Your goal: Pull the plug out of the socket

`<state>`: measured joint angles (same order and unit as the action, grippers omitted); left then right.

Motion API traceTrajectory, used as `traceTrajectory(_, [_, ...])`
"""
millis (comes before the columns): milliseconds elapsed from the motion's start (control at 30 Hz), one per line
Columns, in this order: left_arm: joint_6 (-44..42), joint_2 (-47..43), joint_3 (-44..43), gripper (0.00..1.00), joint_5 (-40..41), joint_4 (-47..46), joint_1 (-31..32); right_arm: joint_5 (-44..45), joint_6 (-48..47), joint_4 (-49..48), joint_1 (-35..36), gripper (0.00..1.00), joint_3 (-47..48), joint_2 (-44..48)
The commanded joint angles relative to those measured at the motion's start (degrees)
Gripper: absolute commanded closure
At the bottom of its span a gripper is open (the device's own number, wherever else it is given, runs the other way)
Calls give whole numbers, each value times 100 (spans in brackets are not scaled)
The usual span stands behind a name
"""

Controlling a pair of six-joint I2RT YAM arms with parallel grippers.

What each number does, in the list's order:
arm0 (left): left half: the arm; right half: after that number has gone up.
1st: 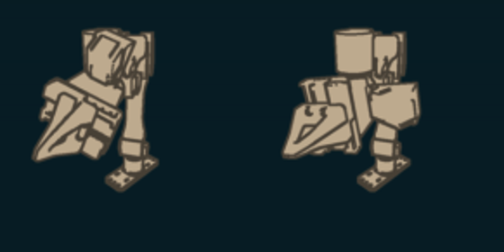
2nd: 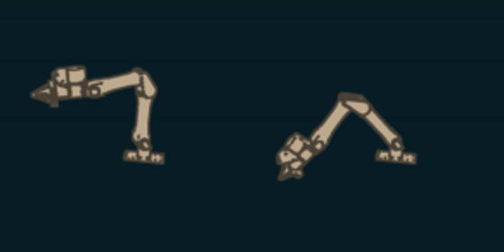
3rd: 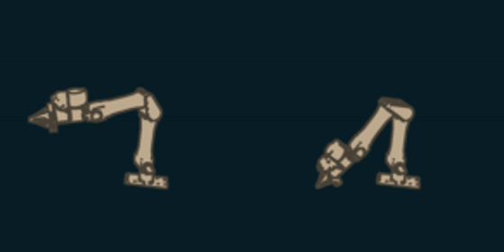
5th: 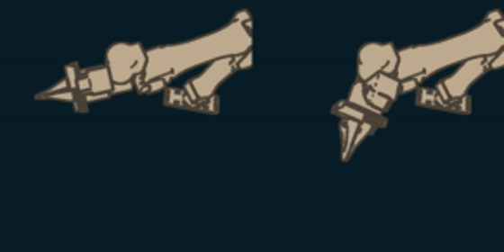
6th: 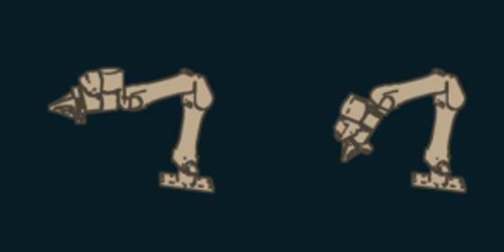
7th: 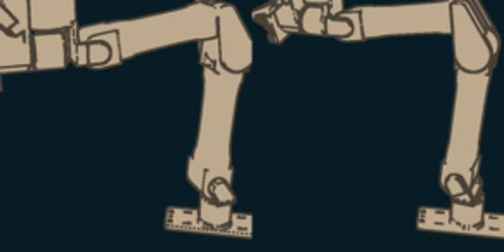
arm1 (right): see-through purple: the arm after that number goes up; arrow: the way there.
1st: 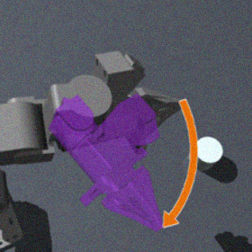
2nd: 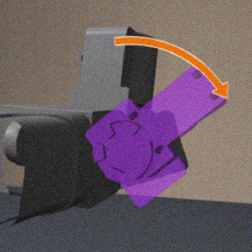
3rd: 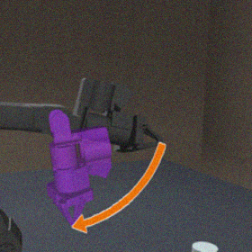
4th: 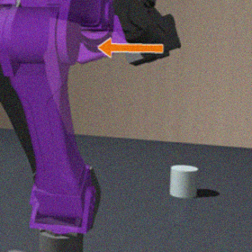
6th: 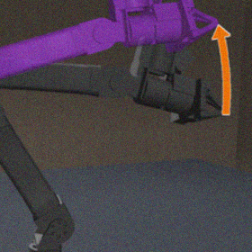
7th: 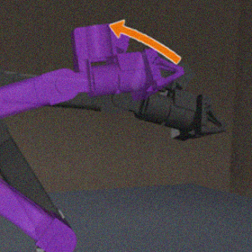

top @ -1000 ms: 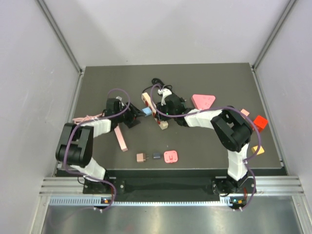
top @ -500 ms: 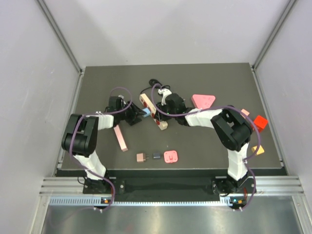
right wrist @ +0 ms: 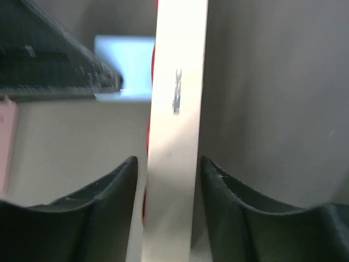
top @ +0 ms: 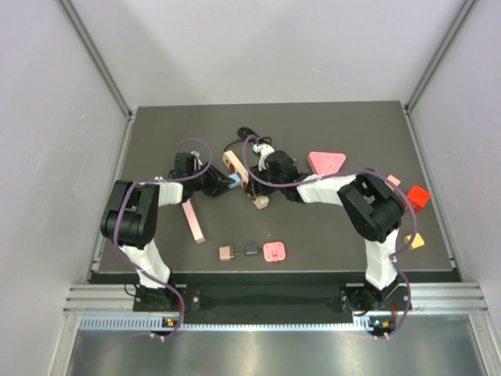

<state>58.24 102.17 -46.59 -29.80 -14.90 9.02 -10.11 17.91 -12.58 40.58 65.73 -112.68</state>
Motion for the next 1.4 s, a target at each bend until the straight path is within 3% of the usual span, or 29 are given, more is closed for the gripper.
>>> traceTrajectory(0, [-102,75,-166,86,-87,-347,-14,-369,-156,546,64,48,-105,-245])
traceTrajectory(33, [-120,49,-149,93,-131,-347,-14,-386,-217,581,64,36,-79,-306])
traceTrajectory(133, [-225,-135,-61,98,-158,-295,-14,-413,-437,1309,64,22,448,-438])
traceTrajectory(267, [-506,-426,36,100,-26,-84,-5,-325,-517,2118,64,11,1098,-333])
traceTrajectory(400, [-638,-619,80,100,-43,39,-5,-246,-753,2830,56,10,1626,-465])
traceTrajectory(633, [-867,-681,159,100,-175,197,12,-404,-438,2814,-243,10,1653,-280])
traceTrajectory(1033, [-884,-742,229,100,-228,145,171,-308,-69,3780,-287,16,4235,-1475])
traceTrajectory(1367, [-840,-795,220,100,-201,145,223,-132,-42,3789,-226,20,4545,-1889])
